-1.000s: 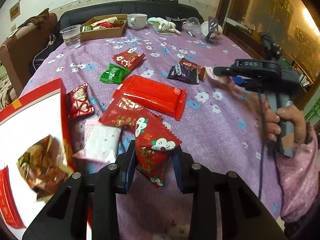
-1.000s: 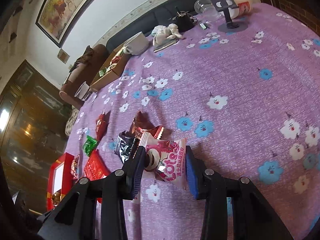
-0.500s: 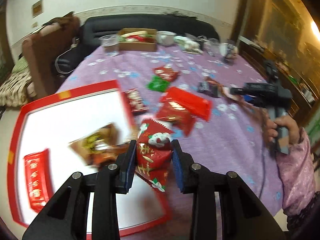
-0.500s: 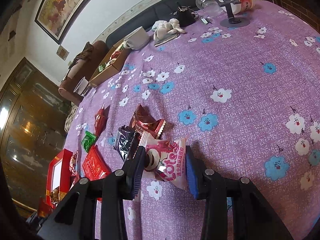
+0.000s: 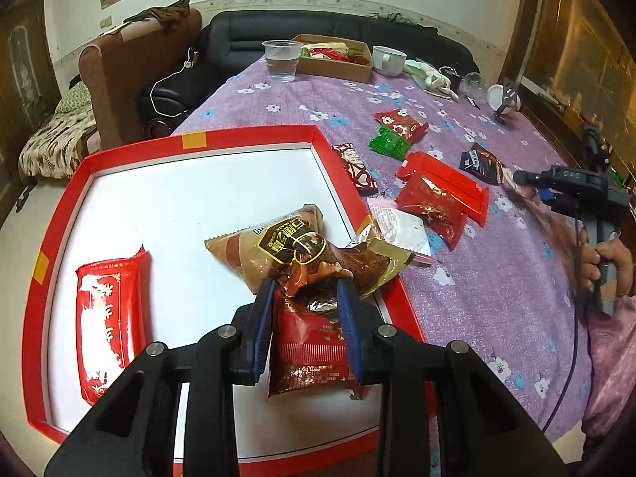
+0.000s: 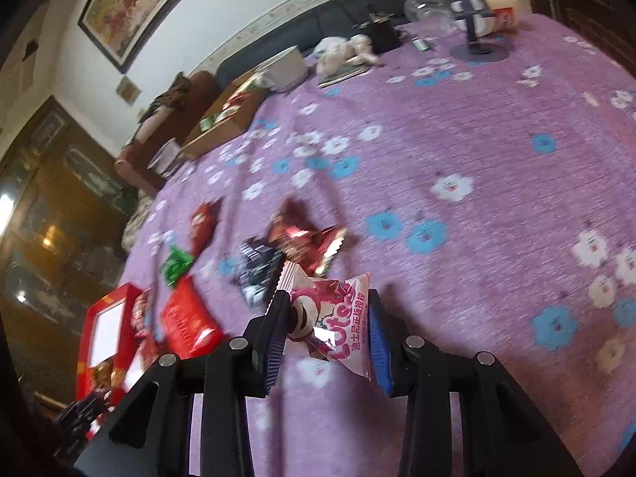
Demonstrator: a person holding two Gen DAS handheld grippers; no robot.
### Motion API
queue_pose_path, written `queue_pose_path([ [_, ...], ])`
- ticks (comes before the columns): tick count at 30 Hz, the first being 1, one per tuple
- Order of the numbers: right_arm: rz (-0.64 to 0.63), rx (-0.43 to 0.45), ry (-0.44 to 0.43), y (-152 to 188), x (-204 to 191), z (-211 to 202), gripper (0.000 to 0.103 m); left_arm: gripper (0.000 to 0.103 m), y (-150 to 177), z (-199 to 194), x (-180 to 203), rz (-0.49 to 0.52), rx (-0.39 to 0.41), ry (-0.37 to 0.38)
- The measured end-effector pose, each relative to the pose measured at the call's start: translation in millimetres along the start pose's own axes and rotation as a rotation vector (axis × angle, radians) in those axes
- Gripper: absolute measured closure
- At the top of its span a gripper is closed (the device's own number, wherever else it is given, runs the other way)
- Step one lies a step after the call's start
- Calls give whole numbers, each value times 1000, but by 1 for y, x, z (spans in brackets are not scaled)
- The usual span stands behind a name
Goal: Organize snacks
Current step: 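Carry both packets into the tray and open both grippers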
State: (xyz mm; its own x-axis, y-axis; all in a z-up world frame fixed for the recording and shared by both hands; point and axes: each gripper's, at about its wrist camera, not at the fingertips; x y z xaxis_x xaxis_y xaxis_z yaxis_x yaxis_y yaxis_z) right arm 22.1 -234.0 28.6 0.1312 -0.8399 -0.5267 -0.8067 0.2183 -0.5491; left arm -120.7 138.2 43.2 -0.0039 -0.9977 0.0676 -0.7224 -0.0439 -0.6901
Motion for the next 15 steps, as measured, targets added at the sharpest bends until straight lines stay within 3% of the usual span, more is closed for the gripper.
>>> queue_pose_path([
  [7,-74,-49,-355,24,-96,0,66,74,2,-1,-6,-14,0,20],
  [15,-288,-194,-421,68,-222,52,66,74,11,-2,-28,-57,-13,3],
])
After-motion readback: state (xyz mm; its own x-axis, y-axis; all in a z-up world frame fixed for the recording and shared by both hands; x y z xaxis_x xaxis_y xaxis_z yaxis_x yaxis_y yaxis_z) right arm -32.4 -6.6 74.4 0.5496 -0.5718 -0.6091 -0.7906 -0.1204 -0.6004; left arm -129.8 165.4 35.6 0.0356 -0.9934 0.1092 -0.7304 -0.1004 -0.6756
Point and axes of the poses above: each gripper's, at about its wrist camera, not at the fingertips, and z roughly the way its jaws point, x to its right, y to its underside, and after that the axes turned 5 degrees about x, right-handed
